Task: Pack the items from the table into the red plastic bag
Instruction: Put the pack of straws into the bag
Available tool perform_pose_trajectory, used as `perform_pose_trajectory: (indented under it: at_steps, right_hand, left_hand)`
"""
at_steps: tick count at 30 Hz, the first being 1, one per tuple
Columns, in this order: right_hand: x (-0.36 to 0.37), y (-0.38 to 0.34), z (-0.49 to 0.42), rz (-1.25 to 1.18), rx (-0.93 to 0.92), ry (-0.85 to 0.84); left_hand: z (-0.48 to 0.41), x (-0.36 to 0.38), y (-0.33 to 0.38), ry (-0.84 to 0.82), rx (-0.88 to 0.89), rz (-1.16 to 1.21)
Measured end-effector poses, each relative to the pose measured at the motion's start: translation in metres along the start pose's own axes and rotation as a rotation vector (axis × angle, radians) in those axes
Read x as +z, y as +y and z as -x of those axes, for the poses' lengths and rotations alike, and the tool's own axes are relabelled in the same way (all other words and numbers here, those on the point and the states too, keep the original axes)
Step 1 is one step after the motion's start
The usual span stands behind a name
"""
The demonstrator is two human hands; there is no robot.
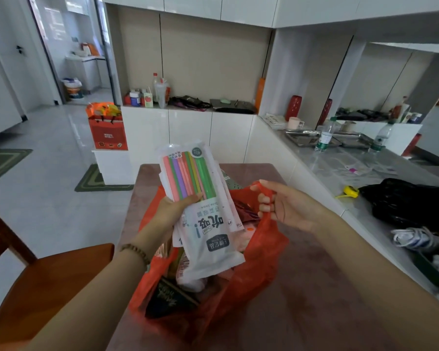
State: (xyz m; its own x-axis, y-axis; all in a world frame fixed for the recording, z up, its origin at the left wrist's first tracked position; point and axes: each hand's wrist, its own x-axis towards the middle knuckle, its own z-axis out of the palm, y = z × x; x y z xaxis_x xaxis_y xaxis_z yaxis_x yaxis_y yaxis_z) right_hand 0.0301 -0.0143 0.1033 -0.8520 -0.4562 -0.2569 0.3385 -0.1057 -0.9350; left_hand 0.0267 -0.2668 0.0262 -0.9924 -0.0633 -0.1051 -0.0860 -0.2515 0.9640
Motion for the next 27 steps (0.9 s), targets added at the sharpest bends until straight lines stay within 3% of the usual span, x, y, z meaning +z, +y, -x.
perform_pose_trajectory:
  at_steps: [5,7,12,16,18,21,25,27]
  right_hand:
    - [-0.007,-0.002,-0.002,0.001,0.027,-0.022]
    - [-0.005,-0.004,-0.006,-0.018,0.032,-0.025]
    - [-0.005,-0.007,-0.020,-0.106,0.028,0.017]
    - [-0.011,-0.005,-0.028,-0.122,0.024,0.029]
    - [-0.006,-0.008,-0.031,-0.103,0.025,0.006]
    - [0.007,-0.012,-0.036,-0.105,0.027,0.001]
    - [0.009,-0.014,-0.044,-0.064,0.025,-0.001]
    - [0.008,-0.014,-0.047,-0.021,0.037,-0.014]
  left_hand:
    - [-0.010,-0.011,0.015,0.088,0.083,0.093]
    - [-0.011,-0.008,0.006,0.010,0.046,0.077]
    - [-0.001,0.004,-0.047,-0.393,-0.143,-0.380]
    - [-0.007,0.010,-0.067,-0.437,-0.172,-0.579]
    - [-0.013,0.021,-0.068,-0.412,-0.116,-0.742]
    - [-0.019,0.040,-0.060,-0.312,0.037,-1.171]
    - [-0.009,0.021,-0.035,0.172,0.305,-1.129]
    - [-0.003,-0.008,-0.033,0.327,0.347,-1.215]
